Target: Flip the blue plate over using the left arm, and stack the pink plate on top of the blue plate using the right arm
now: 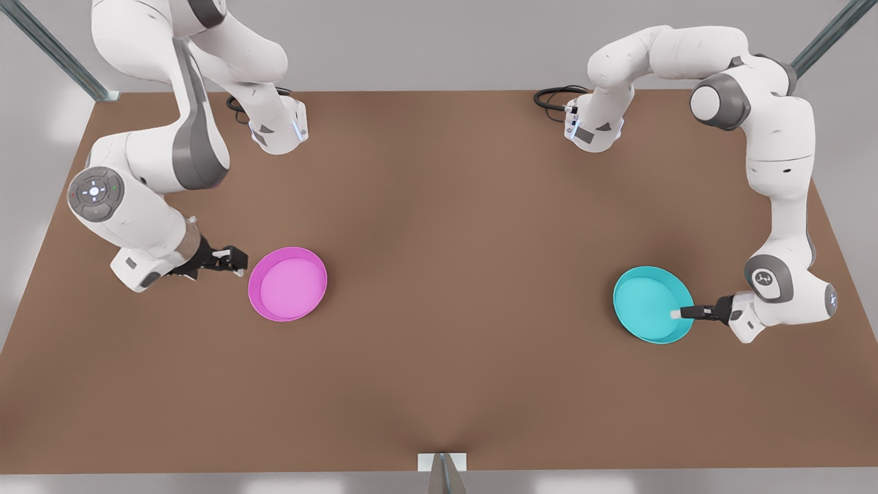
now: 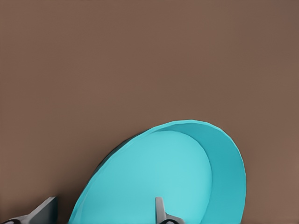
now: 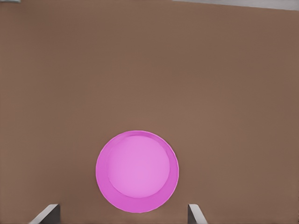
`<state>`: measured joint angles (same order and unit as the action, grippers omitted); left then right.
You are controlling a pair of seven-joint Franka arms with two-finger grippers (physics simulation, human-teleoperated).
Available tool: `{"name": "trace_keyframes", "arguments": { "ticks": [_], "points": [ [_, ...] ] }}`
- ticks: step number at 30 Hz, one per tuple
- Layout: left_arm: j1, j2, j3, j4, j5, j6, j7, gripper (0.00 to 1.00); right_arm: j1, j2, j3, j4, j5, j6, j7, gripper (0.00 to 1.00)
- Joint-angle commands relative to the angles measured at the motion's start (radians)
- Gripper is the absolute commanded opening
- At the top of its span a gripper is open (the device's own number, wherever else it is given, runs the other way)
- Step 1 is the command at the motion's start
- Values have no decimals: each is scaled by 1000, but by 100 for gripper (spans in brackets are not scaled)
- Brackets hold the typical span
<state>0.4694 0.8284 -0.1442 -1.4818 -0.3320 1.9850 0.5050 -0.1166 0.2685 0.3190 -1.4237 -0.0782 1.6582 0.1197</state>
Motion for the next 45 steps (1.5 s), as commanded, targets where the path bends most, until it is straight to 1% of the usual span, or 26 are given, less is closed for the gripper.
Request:
{"name": "trace_keyframes", "arguments": {
  "ticks": [1,2,3,4,12,13,14,16,19,21,24,35,36,38,45],
  "points": [
    [0,0,0,0,-2,0,0,89,1,0,0,0,0,0,0,100],
    [0,0,0,0,-2,0,-3,72,0,1,0,0,0,0,0,100],
    [0,0,0,0,-1,0,-5,60,0,0,0,-1,0,0,0,100],
    [0,0,0,0,-1,0,-5,57,0,0,-1,0,0,0,0,100],
    [0,8,3,0,-1,-2,1,57,9,0,0,-3,3,-15,-3,100],
    [0,9,3,0,-1,-2,1,56,3,0,0,-3,3,-15,-3,100],
    [0,14,3,0,1,-2,1,50,12,1,0,-3,3,-15,0,100],
    [0,15,3,0,2,-2,1,46,14,1,0,-3,3,-15,-2,100],
    [0,15,3,0,4,-2,3,46,6,0,0,-1,2,-15,3,100],
    [0,15,3,0,4,-2,3,46,28,1,5,-9,3,-86,5,100],
    [0,21,3,0,4,0,3,42,48,29,5,-6,-8,-87,8,100],
    [0,23,8,0,7,-2,43,42,32,32,-3,2,-37,-97,1,100],
    [0,23,8,0,7,-2,41,41,29,32,-3,2,-37,-97,-2,100],
    [0,23,8,0,7,-2,41,36,31,32,-3,2,-40,-97,-2,100],
    [0,24,8,0,7,-2,40,33,38,37,-3,2,-60,-95,6,100]
  ]
}}
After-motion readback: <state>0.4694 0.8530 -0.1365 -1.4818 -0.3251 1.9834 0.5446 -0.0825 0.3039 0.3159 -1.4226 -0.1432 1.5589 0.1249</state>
